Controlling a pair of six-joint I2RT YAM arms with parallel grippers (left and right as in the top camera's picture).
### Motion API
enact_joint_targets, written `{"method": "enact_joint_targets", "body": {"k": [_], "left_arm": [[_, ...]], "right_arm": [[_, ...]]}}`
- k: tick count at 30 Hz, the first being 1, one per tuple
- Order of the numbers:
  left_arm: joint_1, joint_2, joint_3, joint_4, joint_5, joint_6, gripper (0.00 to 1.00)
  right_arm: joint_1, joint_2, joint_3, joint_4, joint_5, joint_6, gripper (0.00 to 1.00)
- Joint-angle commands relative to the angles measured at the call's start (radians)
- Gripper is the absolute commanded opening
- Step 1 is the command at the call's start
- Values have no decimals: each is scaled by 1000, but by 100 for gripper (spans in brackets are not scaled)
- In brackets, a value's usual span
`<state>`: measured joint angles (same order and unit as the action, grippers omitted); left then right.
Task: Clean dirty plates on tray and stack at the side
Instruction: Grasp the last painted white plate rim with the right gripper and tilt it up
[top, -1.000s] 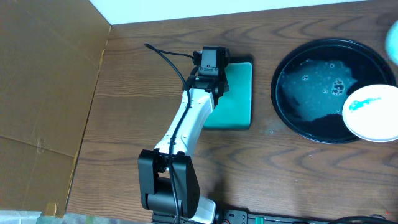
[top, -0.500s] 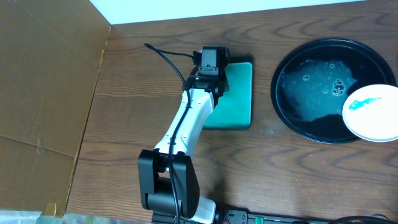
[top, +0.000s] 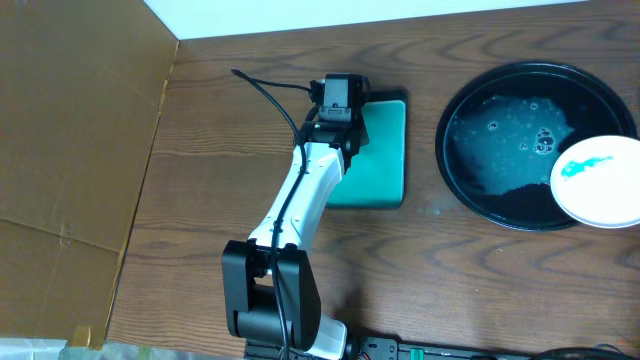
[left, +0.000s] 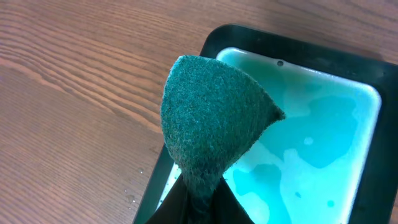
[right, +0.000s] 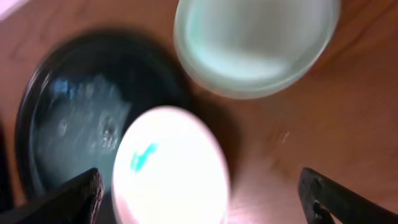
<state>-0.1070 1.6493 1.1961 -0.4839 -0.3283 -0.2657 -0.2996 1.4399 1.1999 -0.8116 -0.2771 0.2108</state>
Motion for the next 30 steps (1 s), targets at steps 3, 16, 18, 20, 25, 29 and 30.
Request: {"method": "enact_joint_targets", "body": {"k": [3,16,18,20,25,29,30], "left_arm": [[4,-2,-1,18,-20,-10,8],[4,-2,-1,16,-20,-10,7],[4,-2,-1,17,-20,-10,7],[4,-2,-1,17,-20,-10,7],[4,-2,-1,17,-20,-10,7],[4,-2,-1,17,-20,-10,7],[4,-2,-1,17,-20,-10,7]], "right_arm": [[98,19,-40,-149,32,242,99],[256,19,-326,37,254,579,90],[256,19,-349,89,254,586,88],[256,20,-369,142,258,590,84],[262,21,-428,237,273,649,79],[262,21,-445,280,277,650,76],[262,24,-447,285,277,650,76]]}}
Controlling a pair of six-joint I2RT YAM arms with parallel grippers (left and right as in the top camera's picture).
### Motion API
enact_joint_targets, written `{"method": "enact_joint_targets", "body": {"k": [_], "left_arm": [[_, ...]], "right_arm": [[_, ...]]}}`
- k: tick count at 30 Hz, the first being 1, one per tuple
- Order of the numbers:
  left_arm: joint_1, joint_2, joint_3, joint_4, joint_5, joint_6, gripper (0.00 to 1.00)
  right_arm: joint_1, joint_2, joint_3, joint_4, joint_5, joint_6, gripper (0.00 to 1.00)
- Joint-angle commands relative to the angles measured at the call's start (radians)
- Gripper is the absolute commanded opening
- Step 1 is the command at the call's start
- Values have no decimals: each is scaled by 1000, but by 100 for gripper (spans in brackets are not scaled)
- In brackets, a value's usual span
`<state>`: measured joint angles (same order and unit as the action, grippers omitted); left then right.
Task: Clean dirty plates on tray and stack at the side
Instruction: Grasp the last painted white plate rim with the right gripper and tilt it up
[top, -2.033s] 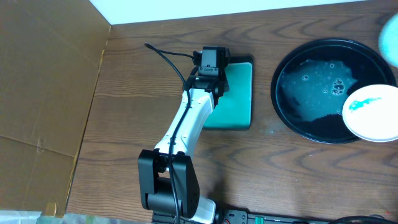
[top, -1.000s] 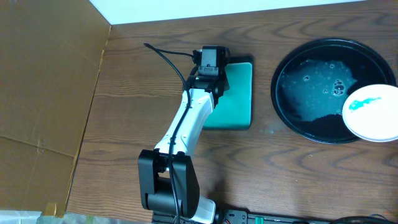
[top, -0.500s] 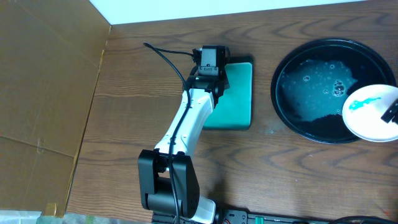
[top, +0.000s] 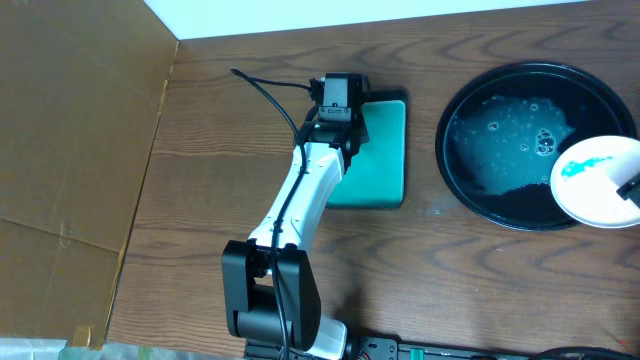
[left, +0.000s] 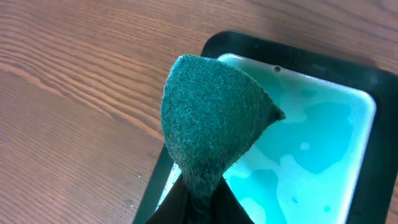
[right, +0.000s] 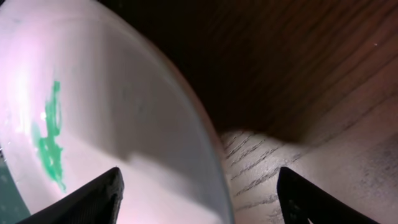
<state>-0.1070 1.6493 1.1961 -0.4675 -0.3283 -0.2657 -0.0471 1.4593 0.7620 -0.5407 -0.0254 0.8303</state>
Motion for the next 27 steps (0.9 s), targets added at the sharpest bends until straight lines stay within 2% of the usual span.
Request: {"method": "enact_joint_targets", "body": {"k": [1,5,11,14,16,18,19,21,23,27], "left_arm": [[4,-2,-1,1,-20,-10,7],[4,-2,-1,1,-20,-10,7],[4,-2,-1,0,-20,-10,8],[4,-2,-1,0,-20,-10,7],[4,-2,-1,0,-20,-10,7],[4,-2,-1,0,-20,-10,7],[4,-2,-1,0,-20,-10,7],[4,-2,-1,0,-20,-10,7],[4,-2,-1,0,-20,-10,7],[4,-2,-1,0,-20,-10,7]], "right_arm": [[10,7,-11,19,26,30,75],[10,31,-16,30,41,30,71],[10,78,-16,67,37,30,73],[10,78,-16,82,32,29,71],[10,78,-14,87,32,29,64],[10,77,-8,87,32,27,48],[10,77,-2,88,32,24,35],[10,77,9,88,27,5,17],[10,77,24,88,8,-19,1],[10,77,69,88,-38,-68,1]]}}
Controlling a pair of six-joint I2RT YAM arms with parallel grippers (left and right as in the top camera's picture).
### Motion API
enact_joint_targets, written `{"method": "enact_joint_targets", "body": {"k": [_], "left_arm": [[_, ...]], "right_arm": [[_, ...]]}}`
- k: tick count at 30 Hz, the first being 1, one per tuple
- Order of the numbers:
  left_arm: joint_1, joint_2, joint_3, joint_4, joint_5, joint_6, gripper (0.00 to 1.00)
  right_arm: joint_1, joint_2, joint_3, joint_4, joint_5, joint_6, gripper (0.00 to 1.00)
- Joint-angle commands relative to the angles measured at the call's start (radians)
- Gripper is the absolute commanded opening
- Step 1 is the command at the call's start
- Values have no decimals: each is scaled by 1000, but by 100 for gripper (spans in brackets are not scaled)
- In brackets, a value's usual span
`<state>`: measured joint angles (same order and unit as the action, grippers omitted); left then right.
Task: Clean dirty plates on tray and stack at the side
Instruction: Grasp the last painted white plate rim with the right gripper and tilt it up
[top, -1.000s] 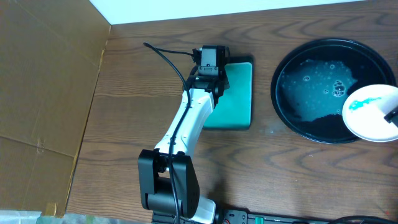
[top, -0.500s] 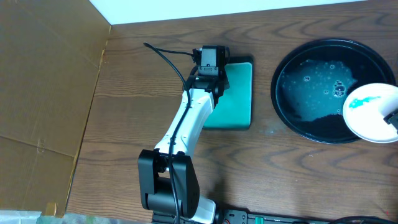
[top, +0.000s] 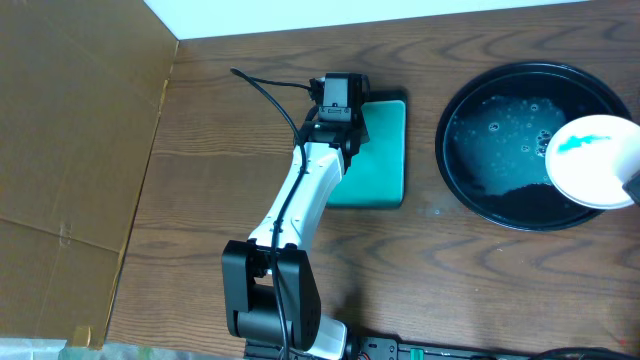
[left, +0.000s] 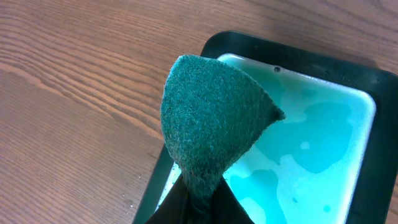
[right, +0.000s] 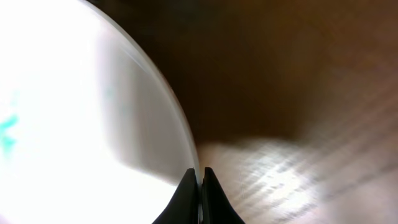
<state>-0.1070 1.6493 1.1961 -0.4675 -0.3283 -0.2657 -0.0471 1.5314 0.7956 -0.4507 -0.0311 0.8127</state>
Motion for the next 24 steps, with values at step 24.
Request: {"method": "enact_joint_targets", "body": {"k": [24], "left_arm": [[4,-2,-1,2,-12,-48,7]], "right_arm": [[156,167,521,-298,-228,-481,2]]}}
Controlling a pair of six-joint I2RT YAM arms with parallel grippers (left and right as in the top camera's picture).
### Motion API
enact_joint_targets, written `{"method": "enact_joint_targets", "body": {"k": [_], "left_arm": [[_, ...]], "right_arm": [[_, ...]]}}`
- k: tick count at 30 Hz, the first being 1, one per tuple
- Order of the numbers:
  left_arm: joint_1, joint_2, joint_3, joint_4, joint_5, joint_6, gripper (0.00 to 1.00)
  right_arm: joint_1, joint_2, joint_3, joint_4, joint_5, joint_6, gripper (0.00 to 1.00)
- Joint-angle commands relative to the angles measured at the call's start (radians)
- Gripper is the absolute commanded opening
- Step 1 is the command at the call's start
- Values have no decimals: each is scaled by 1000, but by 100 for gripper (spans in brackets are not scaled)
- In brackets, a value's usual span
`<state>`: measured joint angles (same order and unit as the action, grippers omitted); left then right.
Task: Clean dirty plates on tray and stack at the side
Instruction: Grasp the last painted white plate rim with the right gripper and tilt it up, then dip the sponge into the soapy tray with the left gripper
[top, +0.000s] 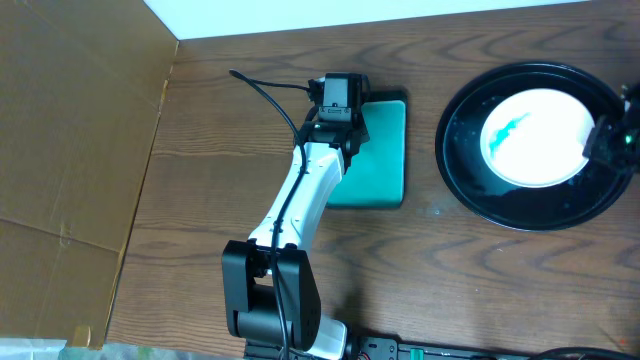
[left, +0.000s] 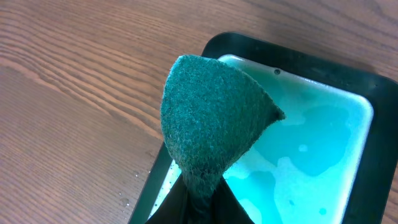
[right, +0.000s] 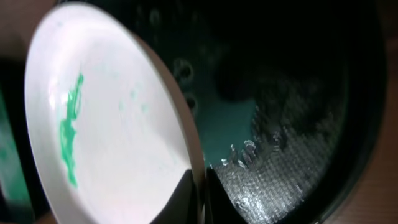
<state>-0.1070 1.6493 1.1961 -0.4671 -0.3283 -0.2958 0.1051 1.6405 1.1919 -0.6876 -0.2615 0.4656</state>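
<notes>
A white plate (top: 536, 137) smeared with green hangs over the round black tray (top: 470, 190), which holds soapy water. My right gripper (right: 200, 186) is shut on the plate's (right: 112, 118) rim, over the tray's wet floor (right: 292, 81); in the overhead view it sits at the right edge (top: 612, 140). My left gripper (left: 199, 205) is shut on a green scouring pad (left: 211, 121), held above the corner of a rectangular black dish of turquoise liquid (left: 311, 149). That dish (top: 385, 150) lies mid-table with the left arm over it.
Brown cardboard (top: 70, 150) covers the table's left side. A black cable (top: 265, 90) runs behind the left arm. The arm's base (top: 270, 300) stands at the front edge. Bare wood (top: 480, 290) lies in front of the round tray.
The right gripper has carried the plate leftward from the tray's right edge to over the tray's middle. The left gripper and pad have stayed where they were.
The smeared plate first lay at the round tray's right rim with the right gripper open above it, another plate nearby. Then the open jaws were at its rim. Then they were shut on the rim and the plate lifted; now it hangs over the tray's water.
</notes>
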Motion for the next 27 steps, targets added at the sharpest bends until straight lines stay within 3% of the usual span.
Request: {"method": "enact_joint_targets", "body": {"k": [1,10,16,27], "left_arm": [[4,-2,-1,1,3,-17,7],[4,-2,-1,2,32,-17,7],[4,-2,-1,4,36,-17,7],[4,61,-1,94,175,-17,7]], "right_arm": [[4,97,179,-113,2,-171,1],[6,274,264,-103,-73,-343,1],[6,394,264,-40,-77,-355,1],[-3,484,263,39,-17,-403,1]]}}
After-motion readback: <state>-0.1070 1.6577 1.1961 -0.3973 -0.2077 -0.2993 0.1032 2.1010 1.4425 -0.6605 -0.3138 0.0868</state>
